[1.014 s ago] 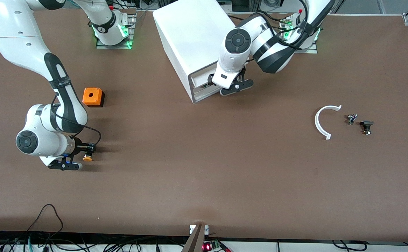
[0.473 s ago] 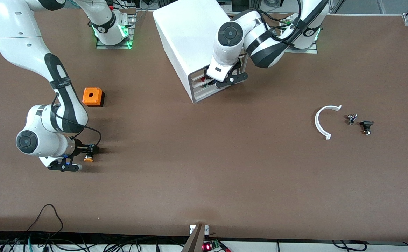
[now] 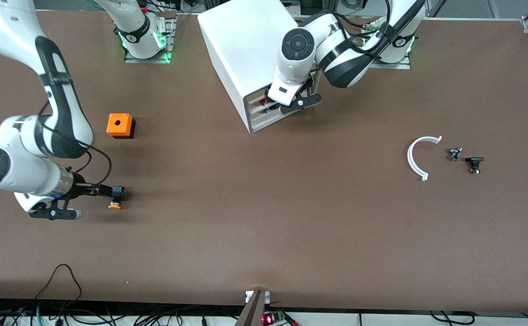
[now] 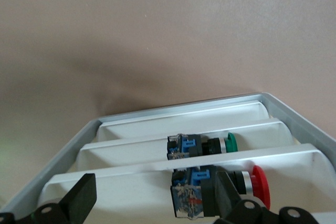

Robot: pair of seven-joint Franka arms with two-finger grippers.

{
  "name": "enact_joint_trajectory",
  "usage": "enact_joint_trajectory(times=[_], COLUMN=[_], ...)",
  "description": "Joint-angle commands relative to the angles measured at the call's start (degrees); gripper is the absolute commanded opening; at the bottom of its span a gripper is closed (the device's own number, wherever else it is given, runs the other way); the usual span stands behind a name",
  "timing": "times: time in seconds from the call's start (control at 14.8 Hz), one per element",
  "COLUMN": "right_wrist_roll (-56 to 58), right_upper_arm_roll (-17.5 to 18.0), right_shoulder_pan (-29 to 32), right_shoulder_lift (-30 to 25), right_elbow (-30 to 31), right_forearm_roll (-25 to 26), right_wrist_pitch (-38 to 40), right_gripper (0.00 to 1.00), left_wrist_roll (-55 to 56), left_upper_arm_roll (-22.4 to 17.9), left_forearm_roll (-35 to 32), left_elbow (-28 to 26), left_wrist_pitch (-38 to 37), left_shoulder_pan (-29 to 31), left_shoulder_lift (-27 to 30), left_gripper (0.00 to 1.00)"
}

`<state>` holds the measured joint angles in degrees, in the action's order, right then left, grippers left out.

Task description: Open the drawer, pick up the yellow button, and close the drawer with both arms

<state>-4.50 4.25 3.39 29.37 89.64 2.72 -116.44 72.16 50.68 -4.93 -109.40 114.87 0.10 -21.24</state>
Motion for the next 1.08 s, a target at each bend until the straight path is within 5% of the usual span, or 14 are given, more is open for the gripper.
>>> enact_joint_trajectory(times=[0.0, 0.68, 1.01], right_wrist_roll=[-0.78, -0.69, 0.02], right_upper_arm_roll=[0.67, 1.37, 1.63], right_shoulder_pan=[0.30, 0.12, -0.05], right_shoulder_lift=[-7.11, -21.27, -21.37], right_elbow=[1.59, 1.24, -4.64], right_forearm_roll=[0.54, 0.27, 0.62], right_wrist_pitch=[6.82, 21.95, 24.23], right_gripper=[0.99, 0.99, 0.99], left_wrist_roll=[-7.79, -40.14, -56.74], left_upper_arm_roll=[0.30, 0.12, -2.40], left_forearm_roll=[-0.34, -10.98, -10.19], left_elbow=[4.79, 18.77, 22.03], left_wrist_pitch=[-6.57, -19.60, -19.86], left_shoulder_pan=[4.90, 17.03, 22.76], left_shoulder_lift=[1.11, 1.64, 2.95], left_gripper=[1.00, 1.00, 1.00])
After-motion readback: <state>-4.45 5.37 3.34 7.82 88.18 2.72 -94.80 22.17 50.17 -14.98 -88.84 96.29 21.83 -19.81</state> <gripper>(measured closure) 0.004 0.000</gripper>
